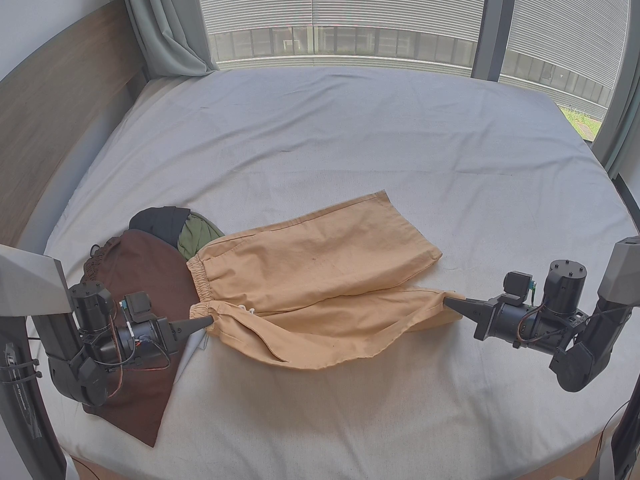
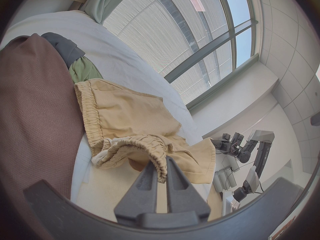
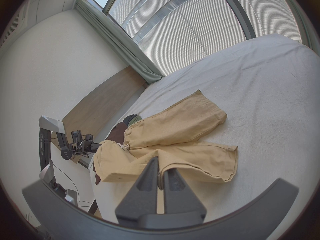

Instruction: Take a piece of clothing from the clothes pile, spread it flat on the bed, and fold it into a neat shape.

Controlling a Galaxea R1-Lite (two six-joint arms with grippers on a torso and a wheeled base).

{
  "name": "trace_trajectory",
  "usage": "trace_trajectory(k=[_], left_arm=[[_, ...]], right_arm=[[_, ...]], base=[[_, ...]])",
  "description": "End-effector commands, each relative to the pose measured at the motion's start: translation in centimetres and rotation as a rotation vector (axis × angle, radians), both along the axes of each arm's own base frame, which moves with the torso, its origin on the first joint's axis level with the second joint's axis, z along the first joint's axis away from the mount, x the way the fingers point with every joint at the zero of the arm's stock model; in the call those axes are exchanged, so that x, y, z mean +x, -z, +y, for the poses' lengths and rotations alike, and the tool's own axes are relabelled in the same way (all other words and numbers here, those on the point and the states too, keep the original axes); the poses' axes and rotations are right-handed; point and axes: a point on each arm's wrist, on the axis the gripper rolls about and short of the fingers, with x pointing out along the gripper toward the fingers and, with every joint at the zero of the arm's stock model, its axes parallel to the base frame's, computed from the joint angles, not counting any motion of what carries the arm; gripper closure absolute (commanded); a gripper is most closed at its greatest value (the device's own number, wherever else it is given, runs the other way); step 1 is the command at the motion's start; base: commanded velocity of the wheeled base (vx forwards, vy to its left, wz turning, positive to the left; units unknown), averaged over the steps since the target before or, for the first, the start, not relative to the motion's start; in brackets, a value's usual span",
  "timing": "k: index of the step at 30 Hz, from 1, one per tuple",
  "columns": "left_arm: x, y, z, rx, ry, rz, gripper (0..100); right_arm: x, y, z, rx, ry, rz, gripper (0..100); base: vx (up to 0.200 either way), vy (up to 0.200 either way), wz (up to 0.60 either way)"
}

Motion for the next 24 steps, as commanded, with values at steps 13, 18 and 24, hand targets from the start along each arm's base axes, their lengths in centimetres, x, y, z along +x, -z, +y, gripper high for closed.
trace_trajectory(k=[13,18,24], left_arm=[[0.6,-0.8,0.2,-0.023,-0.014,-0.016,100],[0.9,-1.0,0.4,-0.024,-0.02,-0.027,100],[0.9,-1.0,0.3,-0.02,-0.032,-0.028,100]], right_arm=[[1.4,-1.8,0.4,0.047,0.031,-0.068,100],[1.9,-2.3,0.6,0.078,0.041,-0.088,100],[2.0,-2.6,0.7,0.089,0.04,-0.103,100]], base=[[0.0,0.0,0.0],[0.0,0.0,0.0],[0.0,0.0,0.0]])
